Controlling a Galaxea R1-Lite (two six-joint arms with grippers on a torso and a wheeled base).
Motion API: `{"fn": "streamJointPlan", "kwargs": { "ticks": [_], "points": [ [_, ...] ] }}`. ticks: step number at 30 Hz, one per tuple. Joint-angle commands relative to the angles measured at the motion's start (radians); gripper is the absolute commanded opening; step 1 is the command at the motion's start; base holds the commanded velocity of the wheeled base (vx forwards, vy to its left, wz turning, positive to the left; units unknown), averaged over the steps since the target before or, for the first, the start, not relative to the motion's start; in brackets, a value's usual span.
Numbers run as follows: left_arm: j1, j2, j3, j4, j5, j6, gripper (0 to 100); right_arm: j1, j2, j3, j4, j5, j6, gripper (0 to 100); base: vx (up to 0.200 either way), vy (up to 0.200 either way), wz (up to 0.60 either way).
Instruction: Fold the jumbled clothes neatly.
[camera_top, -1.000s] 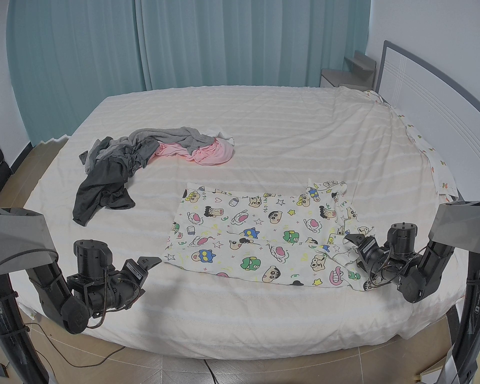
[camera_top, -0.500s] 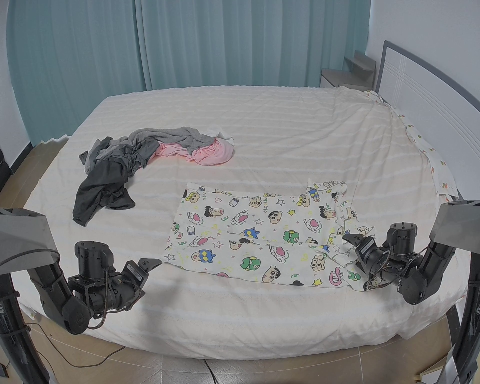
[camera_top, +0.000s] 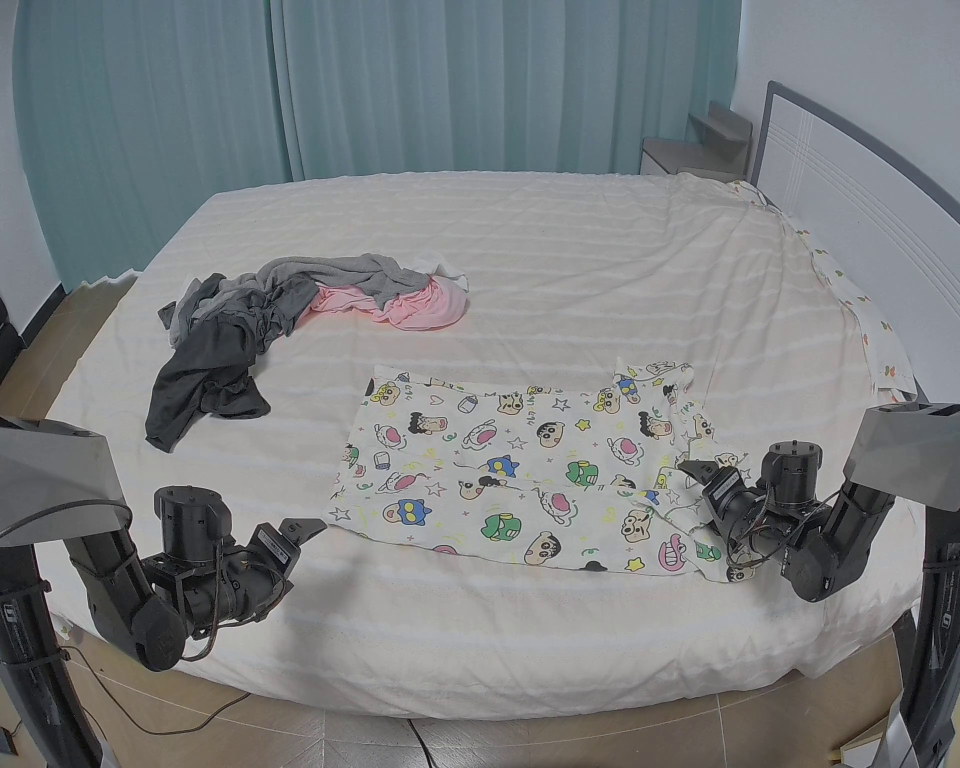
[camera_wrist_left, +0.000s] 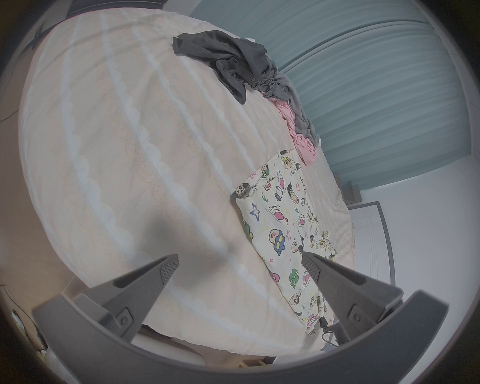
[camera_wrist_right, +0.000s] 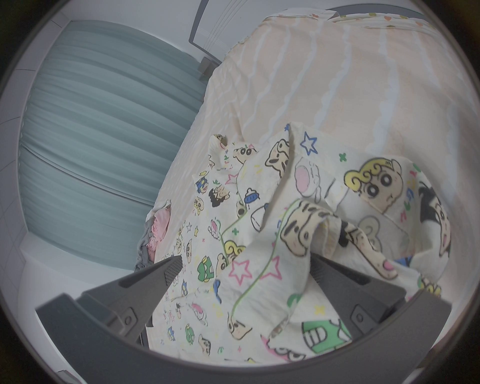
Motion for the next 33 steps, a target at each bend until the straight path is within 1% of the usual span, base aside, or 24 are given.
{"fn": "streamJointPlan", "kwargs": {
  "ticks": [1, 4, 5, 10, 19, 24, 25, 29, 33],
  "points": [
    [-0.001, 0.018, 0.003, -0.006, 0.008, 0.001, 100, -0.009, 0.053, -0.03, 0.001, -0.014, -0.001, 100, 0.0, 0.0, 0.0],
    [-0.001, 0.018, 0.004, -0.008, 0.011, 0.001, 100, -0.012, 0.056, -0.035, -0.001, -0.017, 0.001, 100, 0.0, 0.0, 0.0],
    [-0.001, 0.018, 0.004, -0.008, 0.011, 0.001, 100, -0.01, 0.052, -0.033, -0.001, -0.019, 0.001, 0, 0.0, 0.0, 0.0],
    [-0.001, 0.018, 0.006, -0.008, 0.011, 0.001, 100, -0.009, 0.012, -0.015, 0.001, -0.034, 0.001, 0, 0.0, 0.0, 0.0],
    [-0.001, 0.018, 0.009, -0.02, 0.011, 0.001, 100, -0.003, -0.063, 0.02, 0.009, -0.034, -0.001, 0, 0.0, 0.0, 0.0],
    [-0.001, 0.019, 0.009, -0.02, 0.012, -0.002, 100, 0.013, -0.14, -0.026, 0.147, -0.034, -0.001, 0, 0.0, 0.0, 0.0],
    [-0.001, 0.019, 0.009, -0.02, 0.012, -0.002, 100, 0.013, -0.14, -0.026, 0.147, -0.034, -0.001, 0, 0.0, 0.0, 0.0],
    [-0.001, 0.021, 0.01, -0.02, 0.012, 0.001, 100, 0.02, -0.2, -0.108, 0.305, -0.034, -0.002, 0, 0.0, 0.0, 0.0],
    [-0.001, 0.024, 0.01, -0.02, 0.014, 0.001, 100, 0.036, -0.237, -0.15, 0.415, -0.035, -0.002, 0, 0.0, 0.0, 0.0]
  ]
}}
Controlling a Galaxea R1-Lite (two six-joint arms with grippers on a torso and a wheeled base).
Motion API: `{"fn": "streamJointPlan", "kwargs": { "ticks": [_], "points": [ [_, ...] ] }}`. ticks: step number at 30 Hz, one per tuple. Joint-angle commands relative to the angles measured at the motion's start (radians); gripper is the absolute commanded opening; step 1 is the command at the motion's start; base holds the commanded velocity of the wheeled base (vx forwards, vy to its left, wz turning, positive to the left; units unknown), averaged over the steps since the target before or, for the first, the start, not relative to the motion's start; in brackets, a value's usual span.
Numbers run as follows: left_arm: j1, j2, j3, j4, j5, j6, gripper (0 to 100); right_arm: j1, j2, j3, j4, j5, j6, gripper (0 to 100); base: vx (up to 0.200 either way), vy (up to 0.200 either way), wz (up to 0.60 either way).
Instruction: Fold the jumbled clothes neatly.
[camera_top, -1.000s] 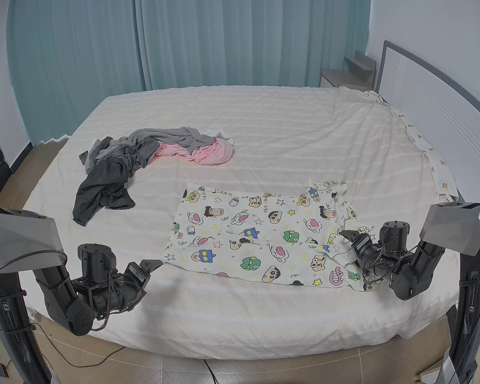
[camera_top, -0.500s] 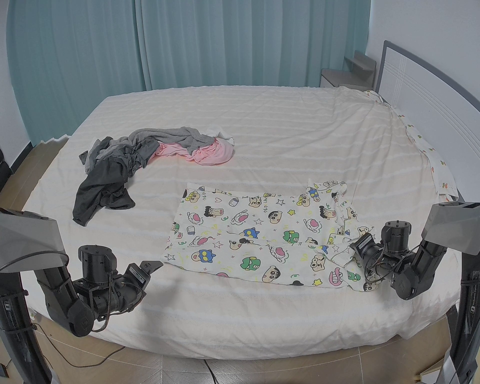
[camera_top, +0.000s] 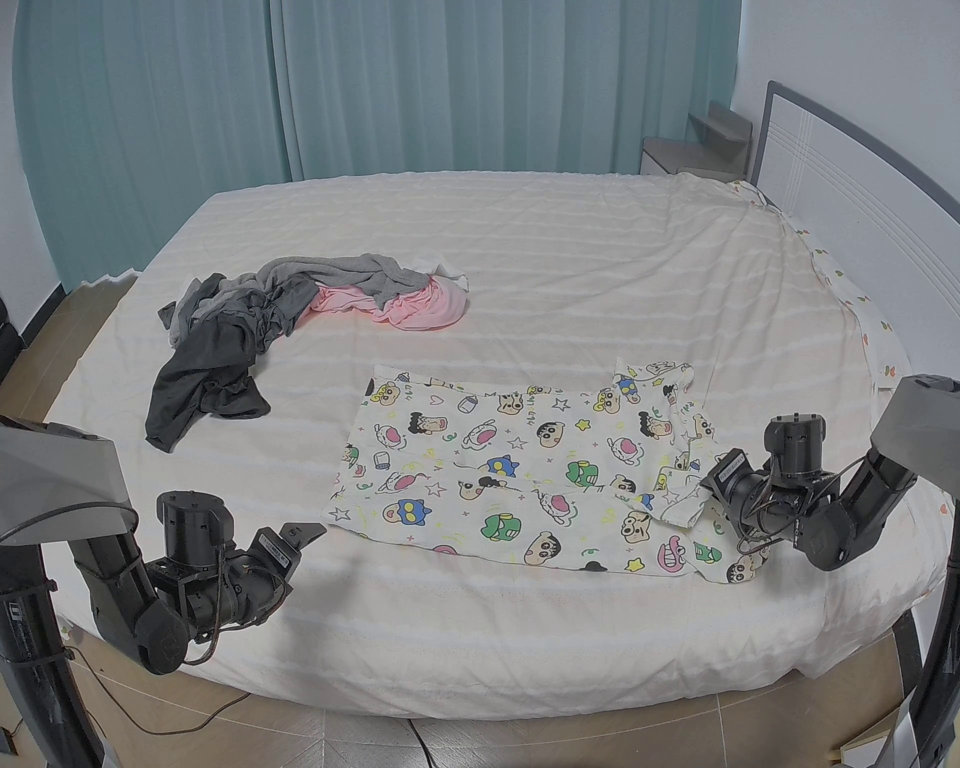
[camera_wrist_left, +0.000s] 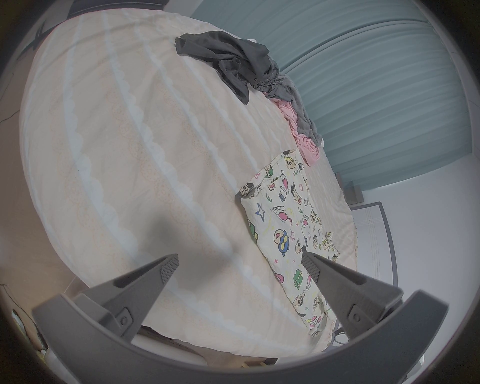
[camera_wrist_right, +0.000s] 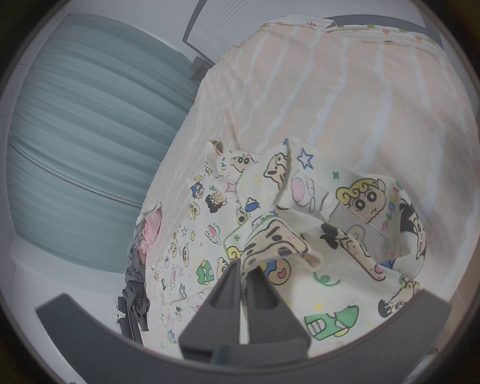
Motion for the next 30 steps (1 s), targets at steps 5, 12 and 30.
{"fn": "streamJointPlan", "kwargs": {
  "ticks": [5, 12, 30],
  "points": [
    [0.0, 0.008, 0.0, 0.0, 0.002, 0.0, 100, 0.048, -0.128, -0.069, 0.185, -0.008, -0.006, 0, 0.0, 0.0, 0.0],
    [0.0, 0.009, 0.0, 0.0, 0.002, 0.0, 100, 0.077, -0.146, -0.023, 0.274, -0.008, -0.02, 0, 0.0, 0.0, 0.0],
    [0.0, 0.009, 0.006, 0.0, 0.002, 0.0, 100, 0.155, -0.08, 0.224, 0.074, -0.026, -0.039, 0, 0.0, 0.0, 0.0]
  ]
}}
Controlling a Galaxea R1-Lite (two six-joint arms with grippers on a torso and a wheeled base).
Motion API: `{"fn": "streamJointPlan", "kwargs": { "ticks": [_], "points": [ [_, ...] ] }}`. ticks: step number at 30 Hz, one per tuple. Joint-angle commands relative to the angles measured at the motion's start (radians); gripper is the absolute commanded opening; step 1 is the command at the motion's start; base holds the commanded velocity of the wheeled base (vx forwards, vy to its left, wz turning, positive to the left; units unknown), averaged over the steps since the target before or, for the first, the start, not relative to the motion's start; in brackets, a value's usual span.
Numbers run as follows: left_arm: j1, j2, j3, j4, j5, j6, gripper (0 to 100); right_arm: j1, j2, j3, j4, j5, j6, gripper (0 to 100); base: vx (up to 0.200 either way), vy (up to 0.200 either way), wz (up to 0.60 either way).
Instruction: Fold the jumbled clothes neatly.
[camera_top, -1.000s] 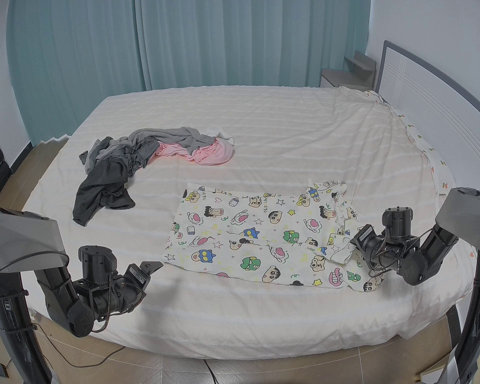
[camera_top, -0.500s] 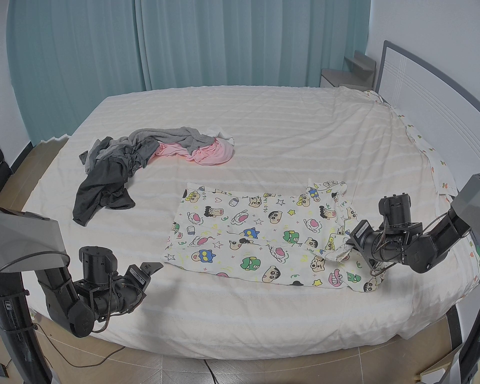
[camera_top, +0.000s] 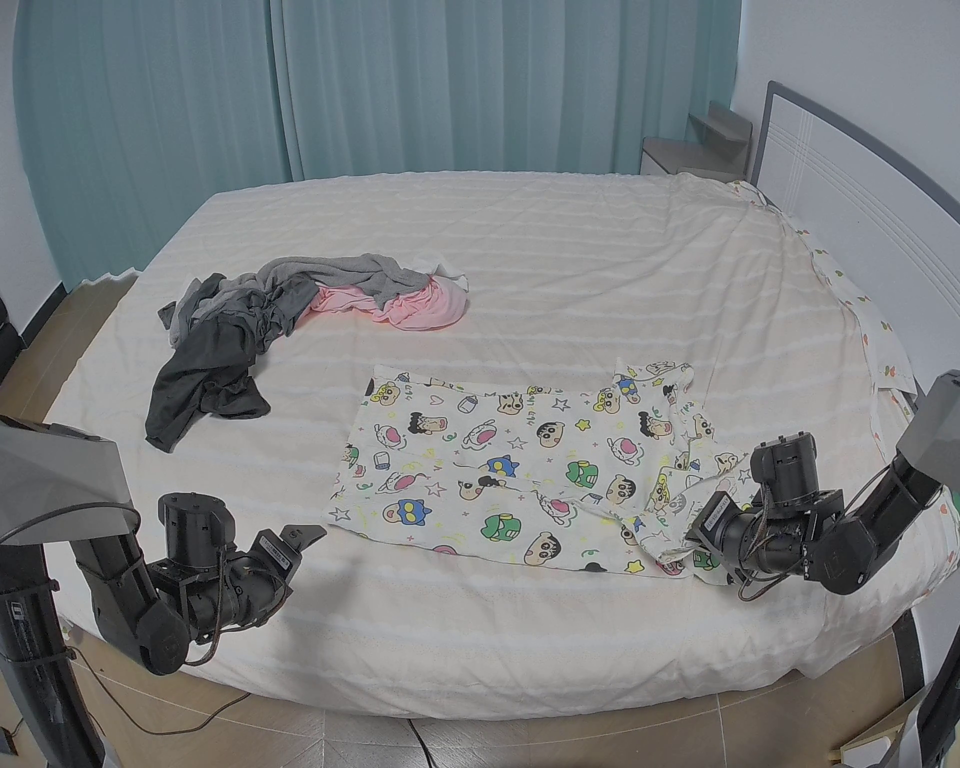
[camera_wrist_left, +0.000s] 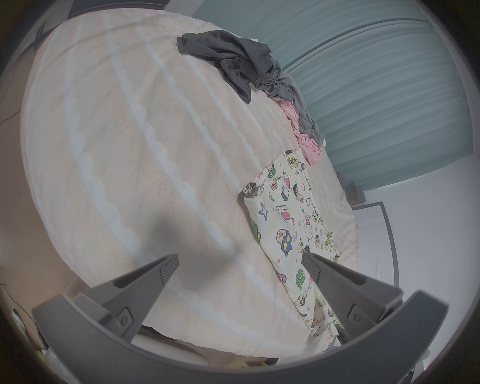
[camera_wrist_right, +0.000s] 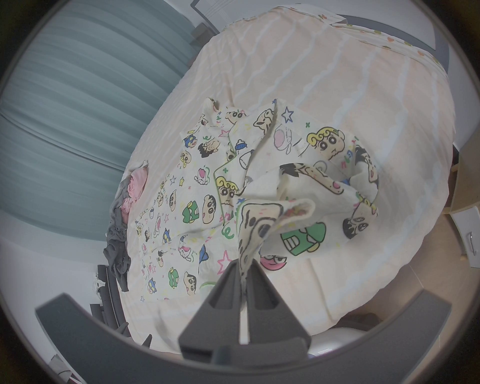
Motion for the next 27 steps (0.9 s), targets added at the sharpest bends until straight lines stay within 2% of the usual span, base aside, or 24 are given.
{"fn": "streamJointPlan", "kwargs": {
  "ticks": [1, 2, 3, 12, 19, 23, 26, 27],
  "points": [
    [0.0, 0.002, 0.006, 0.0, 0.0, 0.0, 100, 0.02, 0.064, 0.067, -0.088, 0.0, 0.001, 0, 0.0, 0.0, 0.0],
    [0.0, 0.002, 0.006, 0.0, 0.0, 0.0, 100, 0.02, 0.077, 0.075, -0.109, 0.0, 0.004, 0, 0.0, 0.0, 0.0],
    [0.0, 0.002, 0.006, 0.0, 0.0, 0.0, 100, 0.02, 0.086, 0.08, -0.128, 0.001, 0.006, 100, 0.0, 0.0, 0.0],
    [0.0, 0.008, 0.006, -0.002, 0.0, 0.0, 100, 0.015, 0.083, 0.146, -0.183, -0.003, -0.002, 100, 0.0, 0.0, 0.0],
    [0.0, 0.009, 0.006, 0.0, 0.0, 0.0, 100, -0.017, -0.066, 0.202, -0.194, 0.004, -0.017, 100, 0.0, 0.0, 0.0],
    [0.0, 0.009, 0.006, 0.0, 0.0, 0.0, 100, -0.045, -0.078, 0.193, -0.192, 0.007, -0.03, 100, 0.0, 0.0, 0.0],
    [0.0, 0.009, 0.006, -0.002, 0.0, 0.0, 100, -0.109, -0.041, 0.184, -0.198, 0.069, -0.094, 100, 0.0, 0.0, 0.0],
    [0.0, 0.009, 0.006, -0.002, 0.0, 0.0, 100, -0.109, -0.041, 0.184, -0.198, 0.069, -0.094, 100, 0.0, 0.0, 0.0]
  ]
}}
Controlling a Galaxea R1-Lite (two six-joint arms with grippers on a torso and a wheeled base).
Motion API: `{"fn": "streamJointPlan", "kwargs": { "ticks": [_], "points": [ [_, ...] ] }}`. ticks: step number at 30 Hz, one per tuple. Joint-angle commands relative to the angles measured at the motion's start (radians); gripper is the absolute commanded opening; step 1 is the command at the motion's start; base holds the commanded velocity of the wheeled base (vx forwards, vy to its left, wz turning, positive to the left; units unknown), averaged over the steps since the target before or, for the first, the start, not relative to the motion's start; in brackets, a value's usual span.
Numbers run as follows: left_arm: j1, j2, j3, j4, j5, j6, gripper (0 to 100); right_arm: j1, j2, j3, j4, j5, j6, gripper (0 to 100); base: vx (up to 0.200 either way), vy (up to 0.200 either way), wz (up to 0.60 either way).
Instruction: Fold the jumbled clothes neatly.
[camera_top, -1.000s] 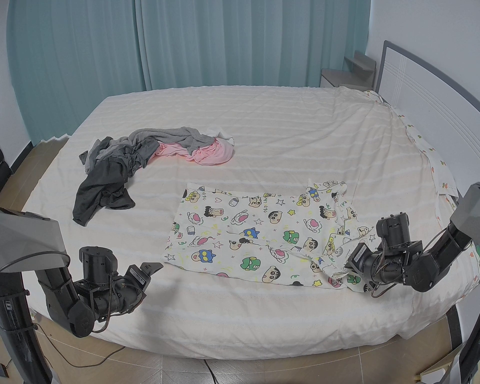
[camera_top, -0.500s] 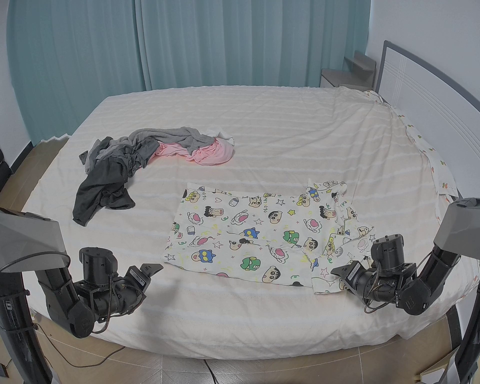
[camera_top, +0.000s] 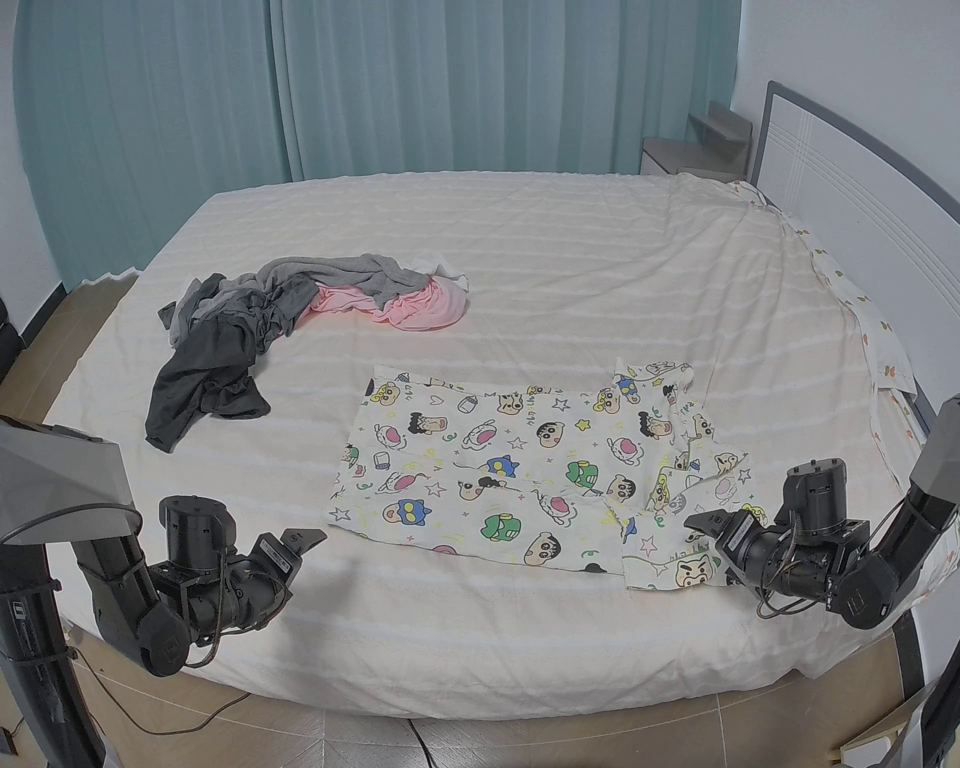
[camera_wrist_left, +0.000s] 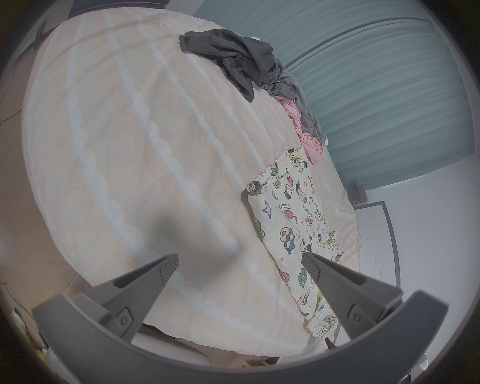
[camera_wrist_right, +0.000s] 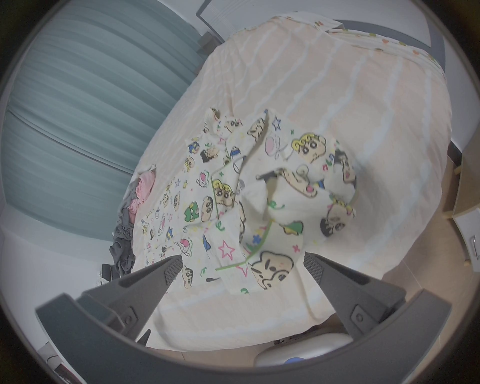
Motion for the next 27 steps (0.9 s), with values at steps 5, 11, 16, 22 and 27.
{"fn": "streamJointPlan", "kwargs": {
  "ticks": [5, 11, 16, 22, 27],
  "points": [
    [0.0, 0.003, 0.0, 0.0, 0.0, 0.0, 100, -0.154, 0.058, 0.009, -0.013, 0.269, -0.195, 100, 0.0, 0.0, 0.0],
    [0.0, 0.009, 0.0, -0.001, 0.0, 0.001, 100, -0.212, 0.116, -0.006, -0.016, 0.349, -0.37, 100, 0.0, 0.0, 0.0],
    [0.0, 0.011, 0.0, -0.001, 0.0, 0.001, 100, -0.198, 0.128, -0.047, -0.016, 0.35, -0.374, 100, 0.0, 0.0, 0.0],
    [0.0, 0.014, 0.0, -0.001, 0.0, 0.001, 100, -0.155, 0.127, -0.075, -0.016, 0.352, -0.367, 100, 0.0, 0.0, 0.0],
    [0.0, 0.014, 0.0, -0.001, 0.0, 0.001, 100, -0.129, 0.136, -0.086, -0.016, 0.349, -0.37, 100, 0.0, 0.0, 0.0]
  ]
}}
